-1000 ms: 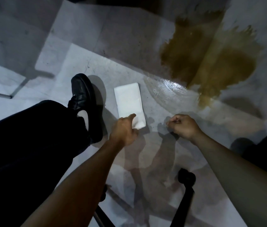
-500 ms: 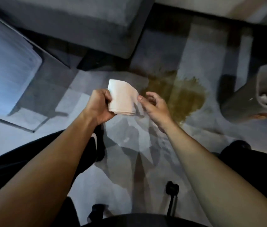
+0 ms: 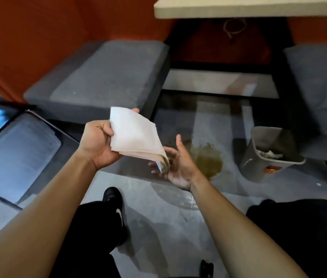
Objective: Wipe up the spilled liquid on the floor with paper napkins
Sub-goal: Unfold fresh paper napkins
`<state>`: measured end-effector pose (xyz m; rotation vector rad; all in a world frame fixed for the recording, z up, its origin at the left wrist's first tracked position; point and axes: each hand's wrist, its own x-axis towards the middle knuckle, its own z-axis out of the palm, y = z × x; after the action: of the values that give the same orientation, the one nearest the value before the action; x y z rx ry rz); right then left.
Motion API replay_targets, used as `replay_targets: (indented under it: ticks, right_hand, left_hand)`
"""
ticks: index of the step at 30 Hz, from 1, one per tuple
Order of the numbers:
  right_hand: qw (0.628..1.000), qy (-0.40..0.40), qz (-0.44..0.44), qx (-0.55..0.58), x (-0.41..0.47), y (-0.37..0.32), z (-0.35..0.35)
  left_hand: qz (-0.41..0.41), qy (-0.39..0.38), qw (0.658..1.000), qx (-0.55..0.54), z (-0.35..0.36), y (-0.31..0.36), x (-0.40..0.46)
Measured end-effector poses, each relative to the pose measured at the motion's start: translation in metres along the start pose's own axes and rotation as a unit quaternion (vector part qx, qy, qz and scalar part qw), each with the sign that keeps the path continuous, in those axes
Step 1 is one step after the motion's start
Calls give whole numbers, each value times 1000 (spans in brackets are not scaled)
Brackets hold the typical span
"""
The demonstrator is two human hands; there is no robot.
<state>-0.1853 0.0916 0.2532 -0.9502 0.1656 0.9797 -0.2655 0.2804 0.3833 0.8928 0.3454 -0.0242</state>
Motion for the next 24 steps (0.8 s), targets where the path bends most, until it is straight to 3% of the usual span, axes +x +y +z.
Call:
replay_targets:
  ticks: [4,9,12,14,16,18,20,24]
  right_hand:
    - [998,0,-51,-33,-23,-16,25]
    - [982,35,-183,-31,-44,-34,39]
    - [962,47,-247,-107,-58,-39,46]
    - [927,85,-274,-241,-68,-38,54]
    - [865,135,-301,-377,-77,-34,65]
    - [837,125,-314,-431,-83,-27,78]
    - [856,76,-295,-417,-89,-19,92]
    - [954,11,-177,-241,-105,-12,109]
  left_hand:
    - [21,-1,1000,15,10,22,-21]
    - [40,2,998,43,15,45,-47]
    - [43,12,998,41,11,45,-58]
    - [52,12,998,41,11,43,-65]
    - [60,7,997,44,15,39,-71]
    - [65,1,997,44,20,35,-77]
    - [71,6,996,49,22,31,-81]
    - [76,33,995,55,18,26,-90]
